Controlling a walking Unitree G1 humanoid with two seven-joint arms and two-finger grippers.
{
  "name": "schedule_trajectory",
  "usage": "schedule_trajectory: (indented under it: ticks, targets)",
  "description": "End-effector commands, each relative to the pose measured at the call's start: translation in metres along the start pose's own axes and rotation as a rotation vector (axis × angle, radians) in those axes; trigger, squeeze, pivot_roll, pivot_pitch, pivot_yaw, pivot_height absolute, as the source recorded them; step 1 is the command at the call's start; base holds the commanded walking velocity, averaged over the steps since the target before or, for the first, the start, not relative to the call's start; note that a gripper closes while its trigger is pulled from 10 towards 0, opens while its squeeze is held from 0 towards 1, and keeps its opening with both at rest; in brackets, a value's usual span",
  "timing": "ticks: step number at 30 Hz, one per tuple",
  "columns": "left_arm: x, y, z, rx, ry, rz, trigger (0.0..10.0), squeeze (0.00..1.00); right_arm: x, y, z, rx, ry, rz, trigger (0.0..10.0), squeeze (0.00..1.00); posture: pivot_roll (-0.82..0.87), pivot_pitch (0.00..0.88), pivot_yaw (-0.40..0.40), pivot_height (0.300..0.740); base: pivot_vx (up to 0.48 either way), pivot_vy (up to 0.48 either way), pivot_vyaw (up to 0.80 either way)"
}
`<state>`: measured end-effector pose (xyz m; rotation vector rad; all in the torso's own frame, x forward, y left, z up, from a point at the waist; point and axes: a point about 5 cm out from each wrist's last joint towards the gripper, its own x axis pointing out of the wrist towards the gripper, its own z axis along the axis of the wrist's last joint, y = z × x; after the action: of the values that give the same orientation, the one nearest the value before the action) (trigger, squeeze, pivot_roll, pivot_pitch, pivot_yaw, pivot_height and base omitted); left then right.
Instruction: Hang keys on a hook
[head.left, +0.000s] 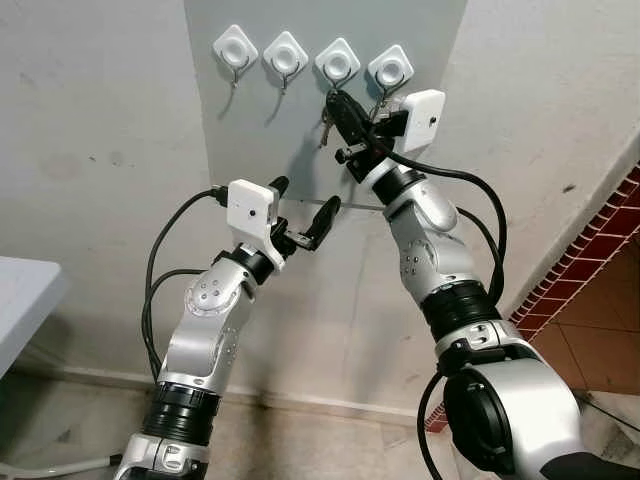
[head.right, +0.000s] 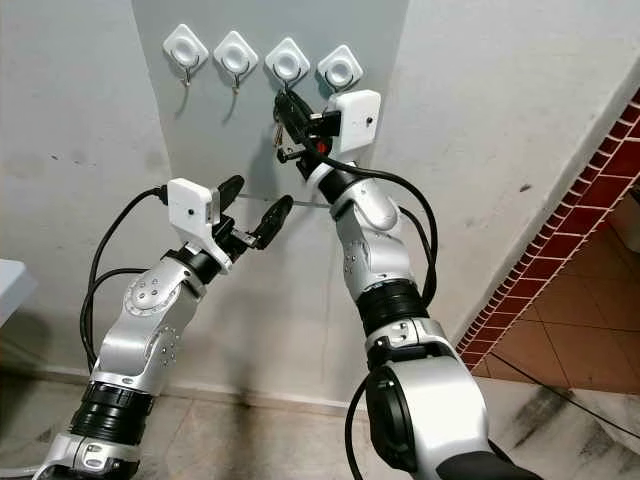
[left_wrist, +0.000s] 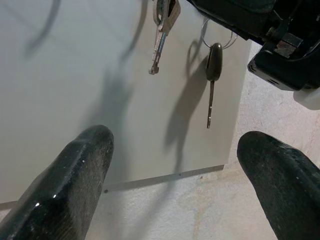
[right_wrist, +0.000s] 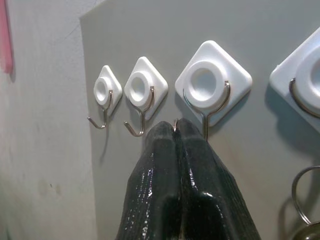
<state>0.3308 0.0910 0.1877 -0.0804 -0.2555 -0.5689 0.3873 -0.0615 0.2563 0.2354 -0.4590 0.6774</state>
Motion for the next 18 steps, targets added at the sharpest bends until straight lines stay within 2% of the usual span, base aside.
schedule_trajectory:
  ticks: [1,6,11,18]
  targets:
    - [0.0012,-0.0026,0.0052,0.006,-0.013,-0.009,10.0,0.00,0.0059,-0.0002,0.0094,-0.005,-0.037,0.007,10.0,0.00,0.00,0.000,-0.062,0.740,0.000,0.000,0.00]
    - [0.0011,-0.0026,0.0054,0.006,-0.013,-0.009,10.0,0.00,0.0070,-0.0016,0.0104,0.013,-0.046,-0.002,10.0,0.00,0.00,0.000,-0.061,0.740,0.000,0.000,0.00]
    - [0.0018,-0.0032,0.0054,0.004,-0.013,-0.010,10.0,0.00,0.0070,-0.0041,0.0096,0.119,-0.067,-0.022,10.0,0.00,0.00,0.000,-0.060,0.740,0.000,0.000,0.00]
    - [0.0017,-0.0036,0.0054,0.000,-0.012,-0.010,10.0,0.00,0.0053,-0.0086,0.0084,0.213,-0.088,-0.050,10.0,0.00,0.00,0.000,-0.058,0.740,0.000,0.000,0.00]
